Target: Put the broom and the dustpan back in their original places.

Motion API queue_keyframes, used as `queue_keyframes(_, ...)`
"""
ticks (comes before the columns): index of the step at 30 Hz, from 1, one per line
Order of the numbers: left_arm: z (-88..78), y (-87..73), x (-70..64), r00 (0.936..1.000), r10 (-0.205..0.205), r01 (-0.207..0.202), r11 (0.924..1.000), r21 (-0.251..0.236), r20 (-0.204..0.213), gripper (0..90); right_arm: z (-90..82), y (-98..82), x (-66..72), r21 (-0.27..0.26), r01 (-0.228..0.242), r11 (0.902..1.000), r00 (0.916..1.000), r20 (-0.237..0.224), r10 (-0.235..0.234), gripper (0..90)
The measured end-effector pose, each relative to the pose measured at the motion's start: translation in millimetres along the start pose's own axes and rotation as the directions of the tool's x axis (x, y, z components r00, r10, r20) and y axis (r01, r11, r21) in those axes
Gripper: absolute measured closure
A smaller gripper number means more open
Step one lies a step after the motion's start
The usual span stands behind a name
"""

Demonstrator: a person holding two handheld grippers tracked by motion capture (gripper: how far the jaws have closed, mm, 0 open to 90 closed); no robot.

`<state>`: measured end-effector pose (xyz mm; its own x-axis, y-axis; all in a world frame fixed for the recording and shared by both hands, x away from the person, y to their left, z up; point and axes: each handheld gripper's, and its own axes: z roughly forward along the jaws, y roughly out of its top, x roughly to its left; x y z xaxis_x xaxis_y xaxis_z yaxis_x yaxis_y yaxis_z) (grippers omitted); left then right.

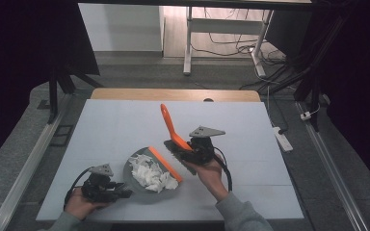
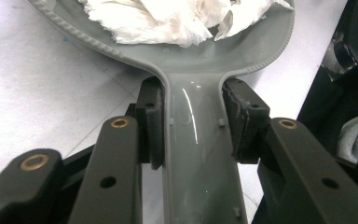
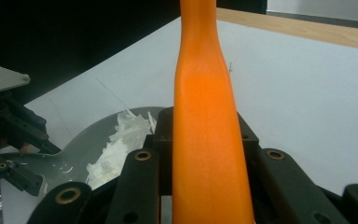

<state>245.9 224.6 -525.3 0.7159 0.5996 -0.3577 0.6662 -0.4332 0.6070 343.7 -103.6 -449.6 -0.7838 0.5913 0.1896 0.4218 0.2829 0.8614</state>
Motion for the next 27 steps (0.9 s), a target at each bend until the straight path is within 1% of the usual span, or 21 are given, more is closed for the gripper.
queue_keyframes(4,-2.1,0.1,0.4,0.9998,-0.017,0.017,0.9994,-0.029,-0.010,61.6,-8.9,-0.5,-6.1,-0.018,0.005,0.9998,1.0000,0.004,-0.005,70.9)
queue_keyframes(6,-3.5,0.1,0.7,0.9994,-0.026,0.025,0.9988,-0.041,-0.024,61.6,-13.4,-1.7,-9.3,-0.021,0.012,0.9997,0.9999,0.008,-0.012,70.9)
queue_keyframes(9,-6.0,0.5,1.0,0.9983,-0.047,0.044,0.9967,-0.069,-0.035,61.6,-20.3,-4.3,-14.8,-0.031,0.017,0.9994,0.9999,0.002,-0.017,70.9)
queue_keyframes(11,-7.5,0.9,1.1,0.9975,-0.057,0.054,0.9951,-0.083,-0.042,61.6,-24.5,-5.4,-17.8,-0.030,0.019,0.9994,0.9998,0.010,-0.019,70.9)
queue_keyframes(14,-9.5,1.0,0.8,0.9955,-0.076,0.070,0.9923,-0.103,-0.058,61.6,-30.6,-7.2,-22.3,-0.034,0.016,0.9993,0.9998,0.007,-0.016,70.9)
queue_keyframes(18,-12.8,0.2,1.1,0.9902,-0.111,0.099,0.9859,-0.135,-0.085,61.6,-38.6,-10.6,-27.6,-0.036,0.015,0.9992,0.9999,0.005,-0.015,70.9)
queue_keyframes(19,-13.7,0.1,0.9,0.9887,-0.115,0.101,0.9847,-0.143,-0.096,61.6,-40.4,-11.6,-29.0,-0.036,0.012,0.9993,0.9999,0.004,-0.012,70.9)
queue_keyframes(23,-16.5,-0.2,0.8,0.9837,-0.141,0.120,0.9779,-0.171,-0.112,61.6,-48.2,-16.1,-34.9,-0.031,0.000,0.9995,1.0000,0.004,0.000,70.8)
queue_keyframes(27,-17.6,-0.9,1.6,0.9759,-0.172,0.145,0.9711,-0.190,-0.134,61.6,-56.3,-21.4,-40.7,-0.027,-0.014,0.9995,0.9999,0.005,0.014,70.9)
